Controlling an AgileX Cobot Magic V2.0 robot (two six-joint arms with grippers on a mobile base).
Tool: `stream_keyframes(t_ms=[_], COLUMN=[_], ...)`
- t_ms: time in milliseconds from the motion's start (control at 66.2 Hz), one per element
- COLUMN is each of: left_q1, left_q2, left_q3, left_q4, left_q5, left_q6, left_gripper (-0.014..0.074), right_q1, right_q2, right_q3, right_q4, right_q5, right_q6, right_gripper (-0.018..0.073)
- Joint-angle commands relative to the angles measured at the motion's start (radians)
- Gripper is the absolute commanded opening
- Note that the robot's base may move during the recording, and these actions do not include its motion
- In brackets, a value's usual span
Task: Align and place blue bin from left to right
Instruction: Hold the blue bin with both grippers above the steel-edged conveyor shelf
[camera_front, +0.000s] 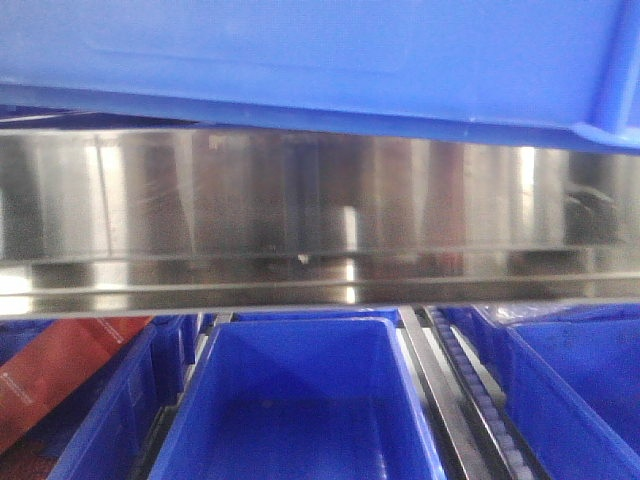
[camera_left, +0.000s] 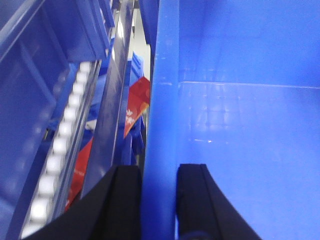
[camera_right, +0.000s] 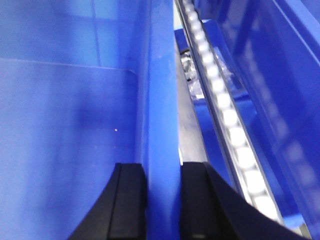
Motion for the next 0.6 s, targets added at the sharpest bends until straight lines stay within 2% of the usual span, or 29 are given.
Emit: stream_keyframes(t_ms=[0, 589], left_q1=[-0.023, -0.023], left_q2=[-0.007, -0.007], left_q3=[-0.013, -0.013], left_q4=[-0.017, -0.017], left_q5=[-0.141, -0.141], left_q6=[-0.011, -0.011], left_gripper=[-0.0111, -0.0111], right_q1=[0.018, 0.018], right_q2=[-0.006, -0.006], right_q3=[-0.009, -0.009], right_q4=[0.017, 0.017], right_q5=[-0.404, -0.404], right_q6=[-0.002, -0.002], right_gripper=[-0.007, -0.007])
